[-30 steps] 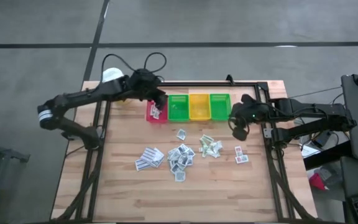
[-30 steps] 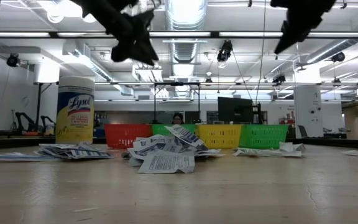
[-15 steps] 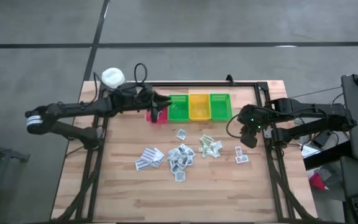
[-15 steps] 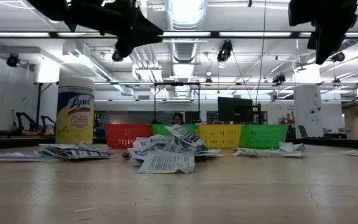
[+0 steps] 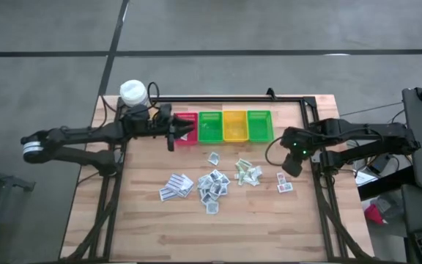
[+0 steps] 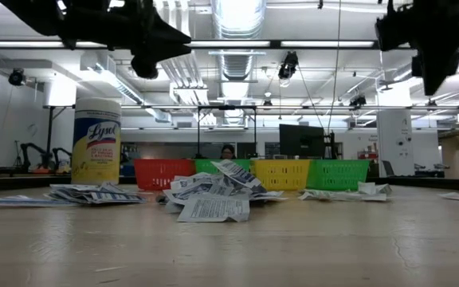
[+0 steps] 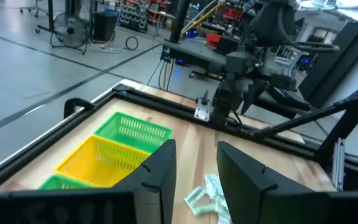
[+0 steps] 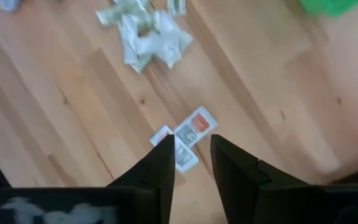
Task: Pick & Place First Aid Supplies
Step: Put the ointment pack into the red bin
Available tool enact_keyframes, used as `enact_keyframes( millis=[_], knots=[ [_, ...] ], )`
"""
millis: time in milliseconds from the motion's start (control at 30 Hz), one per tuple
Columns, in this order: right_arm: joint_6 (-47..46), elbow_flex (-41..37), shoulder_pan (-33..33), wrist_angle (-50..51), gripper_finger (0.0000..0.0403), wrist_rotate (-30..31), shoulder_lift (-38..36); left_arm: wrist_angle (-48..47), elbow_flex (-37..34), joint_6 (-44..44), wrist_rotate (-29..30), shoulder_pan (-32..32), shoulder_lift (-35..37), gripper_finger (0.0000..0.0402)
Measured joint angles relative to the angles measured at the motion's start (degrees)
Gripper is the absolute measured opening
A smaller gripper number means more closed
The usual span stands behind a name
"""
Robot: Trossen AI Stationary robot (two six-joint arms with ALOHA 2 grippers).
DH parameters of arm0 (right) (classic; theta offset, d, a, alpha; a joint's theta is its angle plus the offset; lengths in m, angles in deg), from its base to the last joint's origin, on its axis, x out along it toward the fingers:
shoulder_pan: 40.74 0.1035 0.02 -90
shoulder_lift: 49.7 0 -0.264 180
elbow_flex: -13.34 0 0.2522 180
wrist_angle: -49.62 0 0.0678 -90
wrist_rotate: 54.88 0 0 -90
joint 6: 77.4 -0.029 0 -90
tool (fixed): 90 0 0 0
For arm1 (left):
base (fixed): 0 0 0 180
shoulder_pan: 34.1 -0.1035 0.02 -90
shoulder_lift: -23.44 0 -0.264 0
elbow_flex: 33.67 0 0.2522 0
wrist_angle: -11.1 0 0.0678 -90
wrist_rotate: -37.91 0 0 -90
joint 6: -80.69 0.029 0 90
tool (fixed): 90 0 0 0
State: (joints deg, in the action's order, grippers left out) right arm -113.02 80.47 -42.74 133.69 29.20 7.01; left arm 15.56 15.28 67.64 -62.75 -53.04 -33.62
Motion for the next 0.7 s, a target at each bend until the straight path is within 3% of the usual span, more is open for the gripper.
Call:
enact_keyframes(
  millis=[333,700],
  knots=[
    [-9.33,-8.39,0.0,-2.27,0.0153,-2.11,0.02,-1.25,-3.3,-1.0,0.15,-0.02,3.97,0.011],
    [-12.86,-10.8,4.29,-8.62,0.0158,-1.63,4.55,-1.25,-3.45,-1.03,0.2,-0.06,4.01,0.011]
  ],
)
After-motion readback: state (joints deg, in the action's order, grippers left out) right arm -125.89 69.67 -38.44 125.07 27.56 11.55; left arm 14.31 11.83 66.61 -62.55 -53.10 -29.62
